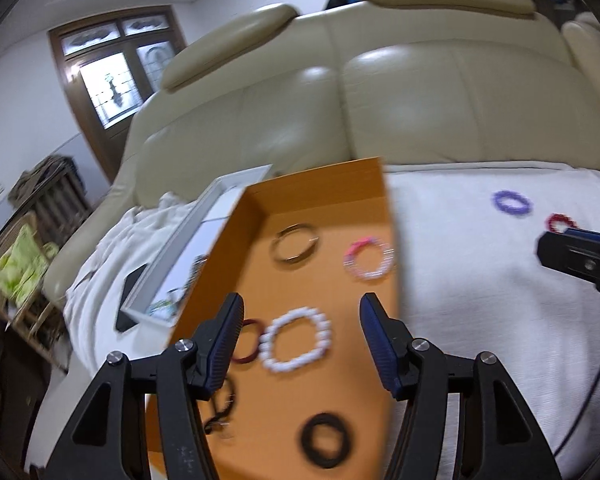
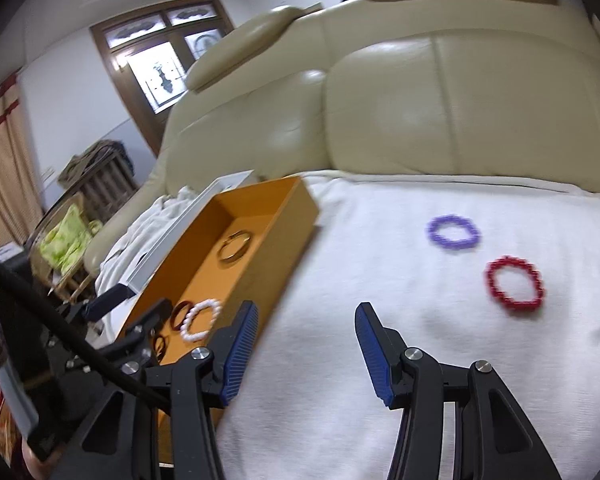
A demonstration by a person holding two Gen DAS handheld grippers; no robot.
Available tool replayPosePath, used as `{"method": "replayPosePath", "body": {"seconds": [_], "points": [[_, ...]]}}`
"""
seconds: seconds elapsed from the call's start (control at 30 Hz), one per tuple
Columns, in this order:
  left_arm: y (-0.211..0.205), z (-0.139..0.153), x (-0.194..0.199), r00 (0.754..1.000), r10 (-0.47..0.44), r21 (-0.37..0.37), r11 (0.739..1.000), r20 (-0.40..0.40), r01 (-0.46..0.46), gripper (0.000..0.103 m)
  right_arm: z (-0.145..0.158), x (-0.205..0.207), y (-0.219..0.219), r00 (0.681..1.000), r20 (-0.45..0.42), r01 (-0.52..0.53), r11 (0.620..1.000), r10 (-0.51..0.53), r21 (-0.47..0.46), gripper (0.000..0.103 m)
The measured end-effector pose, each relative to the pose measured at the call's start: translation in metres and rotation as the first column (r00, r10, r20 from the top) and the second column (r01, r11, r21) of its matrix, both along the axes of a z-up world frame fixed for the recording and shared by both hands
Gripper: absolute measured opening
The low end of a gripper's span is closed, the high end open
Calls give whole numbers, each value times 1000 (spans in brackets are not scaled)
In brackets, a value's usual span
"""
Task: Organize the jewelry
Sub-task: 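Move both tools back to the purple and red bracelets on the towel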
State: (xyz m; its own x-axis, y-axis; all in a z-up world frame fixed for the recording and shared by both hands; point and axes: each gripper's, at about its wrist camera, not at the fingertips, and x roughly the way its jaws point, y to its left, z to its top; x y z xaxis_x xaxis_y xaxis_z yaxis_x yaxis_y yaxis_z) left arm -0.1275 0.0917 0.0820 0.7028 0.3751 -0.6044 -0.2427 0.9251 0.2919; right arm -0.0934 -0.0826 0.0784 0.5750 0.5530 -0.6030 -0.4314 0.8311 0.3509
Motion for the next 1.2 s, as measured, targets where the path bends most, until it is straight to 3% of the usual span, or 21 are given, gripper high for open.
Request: {"method": "replayPosePath", "body": {"seconds": [0.27, 0.87, 1.2], "points": [[-44, -1, 15, 997, -78, 4, 997, -9, 78, 61, 2, 9, -39, 997, -23, 76, 997, -76, -11, 55], [-86, -11, 31, 990, -132, -22, 991, -39, 132, 61, -11, 37, -110, 970, -85, 222, 972, -228, -74, 55], [-98, -18, 41, 987, -145, -36, 989, -66, 143, 61, -31, 66, -131, 949, -129, 270, 952, -288, -141, 47]]}}
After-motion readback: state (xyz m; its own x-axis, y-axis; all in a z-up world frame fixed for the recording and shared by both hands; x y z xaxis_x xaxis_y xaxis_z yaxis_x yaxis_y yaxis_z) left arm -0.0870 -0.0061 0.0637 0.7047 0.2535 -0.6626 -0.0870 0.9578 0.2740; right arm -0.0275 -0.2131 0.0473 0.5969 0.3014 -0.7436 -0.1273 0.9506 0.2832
